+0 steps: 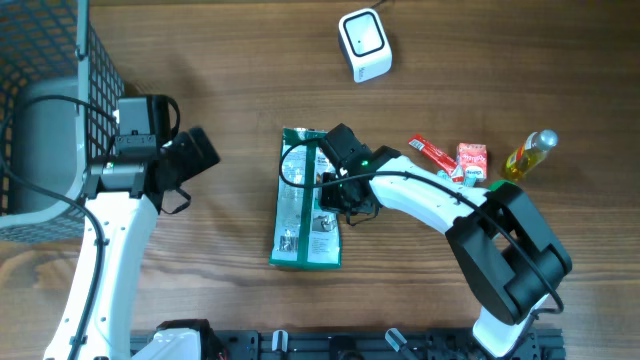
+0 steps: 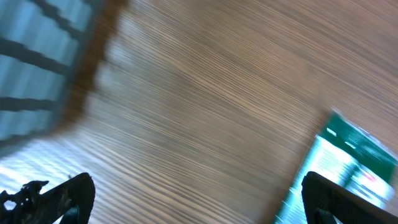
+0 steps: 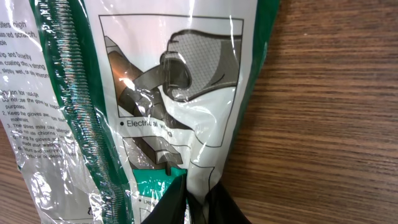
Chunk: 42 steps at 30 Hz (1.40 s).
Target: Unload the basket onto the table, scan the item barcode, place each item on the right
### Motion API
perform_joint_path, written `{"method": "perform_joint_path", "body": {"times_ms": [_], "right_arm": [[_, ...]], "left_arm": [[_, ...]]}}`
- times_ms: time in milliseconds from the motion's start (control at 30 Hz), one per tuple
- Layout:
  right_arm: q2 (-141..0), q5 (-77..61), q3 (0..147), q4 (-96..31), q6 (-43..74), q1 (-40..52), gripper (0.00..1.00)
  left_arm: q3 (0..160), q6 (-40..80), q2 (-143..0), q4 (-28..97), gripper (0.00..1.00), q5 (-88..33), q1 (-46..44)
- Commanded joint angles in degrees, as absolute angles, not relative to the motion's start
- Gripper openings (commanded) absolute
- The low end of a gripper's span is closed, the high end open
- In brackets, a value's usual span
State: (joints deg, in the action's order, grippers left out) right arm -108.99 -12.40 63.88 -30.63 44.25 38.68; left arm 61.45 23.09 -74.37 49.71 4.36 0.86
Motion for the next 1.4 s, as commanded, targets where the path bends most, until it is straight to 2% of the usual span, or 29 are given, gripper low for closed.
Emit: {"method": "perform_joint_path", "body": {"times_ms": [0,33,67,100,233,433,467,500,533,900,1167,1367], "right_arm": [[-109.49,-10.15,62.76,-30.87,43.46,38.61,0.14],[-109.49,-10.17,62.76,-30.89,43.46,38.61,0.14],[-109.49,-10.17,62.76,-30.89,43.46,38.61,0.14],[-109.49,-10.17,62.76,-30.89,43.46,38.61,0.15],[-109.49,-10.17,62.76,-30.85,43.48,38.61,0.15],[-109.49,-10.41,62.76,-30.87,43.46,38.61,0.23],[-109.49,-10.41,62.76,-30.87,43.46,38.61,0.40],[-109.49,-10.44,62.76,-30.89,43.44,38.61,0.51],[-109.49,-10.63,62.76,-30.98,43.44,38.61,0.52],[-109.49,-12.21,62.76,-33.28,42.92,38.59,0.53],[-109.49,-27.81,62.76,-35.83,32.51,32.71,0.52],[-109.49,-28.71,62.61,-39.27,31.73,30.61,0.53]], "left_arm": [[61.95,23.59,-74.37,48.84,1.00,-13.82,1.08],[61.95,23.59,-74.37,48.71,1.00,-16.16,1.06],[61.89,23.62,-74.37,49.47,0.62,-16.45,0.89],[61.67,23.66,-74.37,50.52,0.04,-16.47,0.58],[56.71,23.66,-74.56,50.65,0.04,-16.47,-2.85],[47.03,26.26,-76.79,46.94,0.04,-16.53,-9.76],[46.02,26.52,-77.71,45.78,0.04,-16.51,-10.72],[45.43,27.53,-78.67,45.15,0.04,-16.51,-11.46],[44.95,27.81,-79.83,44.27,0.04,-16.51,-12.19],[44.84,28.14,-92.97,37.82,0.04,-16.51,-15.18],[44.84,28.14,-95.90,35.44,0.04,-16.49,-15.18],[44.82,28.14,-96.14,35.33,0.04,-16.49,-15.18]]}}
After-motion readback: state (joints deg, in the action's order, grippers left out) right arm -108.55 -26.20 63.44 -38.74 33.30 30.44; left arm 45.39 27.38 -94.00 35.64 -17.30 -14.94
